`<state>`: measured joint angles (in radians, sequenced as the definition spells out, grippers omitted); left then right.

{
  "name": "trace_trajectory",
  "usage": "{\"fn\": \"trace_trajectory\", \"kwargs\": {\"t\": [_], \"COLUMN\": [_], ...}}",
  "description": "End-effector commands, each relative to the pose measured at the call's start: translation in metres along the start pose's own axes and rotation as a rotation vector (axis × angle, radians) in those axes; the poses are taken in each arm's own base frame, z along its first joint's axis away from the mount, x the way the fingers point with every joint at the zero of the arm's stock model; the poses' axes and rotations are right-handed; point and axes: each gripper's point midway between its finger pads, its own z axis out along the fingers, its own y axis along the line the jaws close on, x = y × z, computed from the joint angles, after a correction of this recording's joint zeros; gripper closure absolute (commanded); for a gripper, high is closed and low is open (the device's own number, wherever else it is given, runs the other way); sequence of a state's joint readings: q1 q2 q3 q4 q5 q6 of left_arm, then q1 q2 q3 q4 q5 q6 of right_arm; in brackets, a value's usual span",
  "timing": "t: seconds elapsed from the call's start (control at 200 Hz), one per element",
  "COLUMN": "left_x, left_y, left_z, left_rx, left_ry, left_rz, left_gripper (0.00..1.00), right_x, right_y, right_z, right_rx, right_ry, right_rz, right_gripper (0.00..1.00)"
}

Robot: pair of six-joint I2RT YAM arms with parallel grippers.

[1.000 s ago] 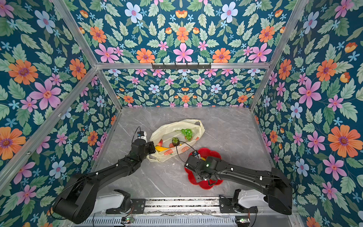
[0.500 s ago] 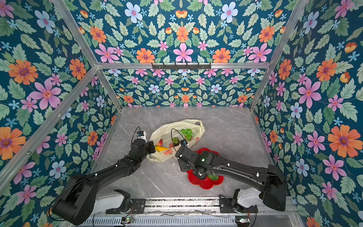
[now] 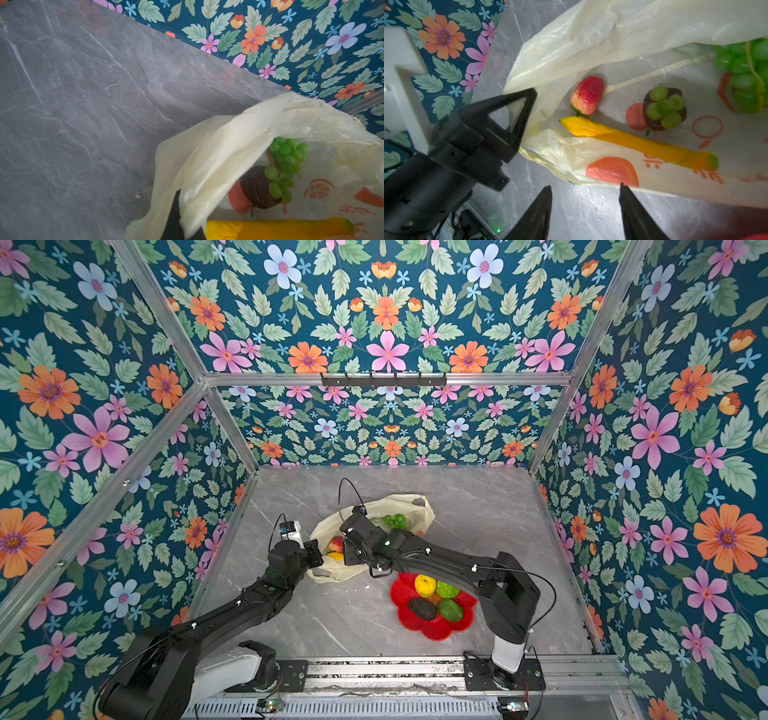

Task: Take the fake fruits out of the plastic bag
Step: 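Move the open right gripper back over the bag opening, then reach into the bag toward the yellow banana with the right gripper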

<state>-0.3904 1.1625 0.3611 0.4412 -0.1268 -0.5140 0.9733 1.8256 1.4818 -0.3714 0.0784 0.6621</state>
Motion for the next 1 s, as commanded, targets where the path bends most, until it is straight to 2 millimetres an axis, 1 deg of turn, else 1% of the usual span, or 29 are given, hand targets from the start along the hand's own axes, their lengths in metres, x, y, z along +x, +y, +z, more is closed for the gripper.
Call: {"fn": "trace_trajectory", "kwargs": {"t": [0.0,0.115,0.265,0.325,0.385,0.51,0.65,0.81,0.885,0.995], "left_x": [-0.006,-0.006,0.002,0.003,0.002,0.007,0.01,0.012,0.012,0.009], "left_y": [-0.005,0.004,0.014,0.018,0.019,0.02,0.019,0.016,0.017,0.018], "left_z": [0.001,-0.001,0.003,0.003,0.004,0.006,0.01,0.012,0.012,0.009], "left_rx": [0.022,-0.02,-0.075,-0.094,-0.102,-0.105,-0.101,-0.089,-0.093,-0.095], "left_ry": [-0.021,-0.032,-0.005,-0.005,-0.006,0.013,0.029,0.04,0.041,0.024], "left_rz": [-0.013,-0.031,-0.06,-0.072,-0.077,-0.085,-0.082,-0.08,-0.082,-0.085], "left_gripper": [1.0,1.0,1.0,1.0,1.0,1.0,1.0,1.0,1.0,1.0], "right_x": [-0.006,-0.004,-0.001,-0.001,-0.001,0.0,0.0,0.0,0.001,0.004], "right_y": [0.011,0.001,-0.002,0.001,0.0,-0.005,-0.012,-0.013,-0.014,-0.022], "right_z": [0.014,0.039,0.063,0.072,0.082,0.099,0.111,0.121,0.125,0.13], "right_rx": [-0.025,0.015,0.014,0.006,0.007,0.008,0.026,0.039,0.048,0.086], "right_ry": [0.014,0.058,0.107,0.121,0.133,0.168,0.181,0.195,0.2,0.205], "right_rz": [0.037,0.076,0.084,0.08,0.081,0.095,0.099,0.09,0.09,0.082], "right_gripper": [0.47,0.48,0.48,0.48,0.47,0.45,0.41,0.32,0.32,0.32]}}
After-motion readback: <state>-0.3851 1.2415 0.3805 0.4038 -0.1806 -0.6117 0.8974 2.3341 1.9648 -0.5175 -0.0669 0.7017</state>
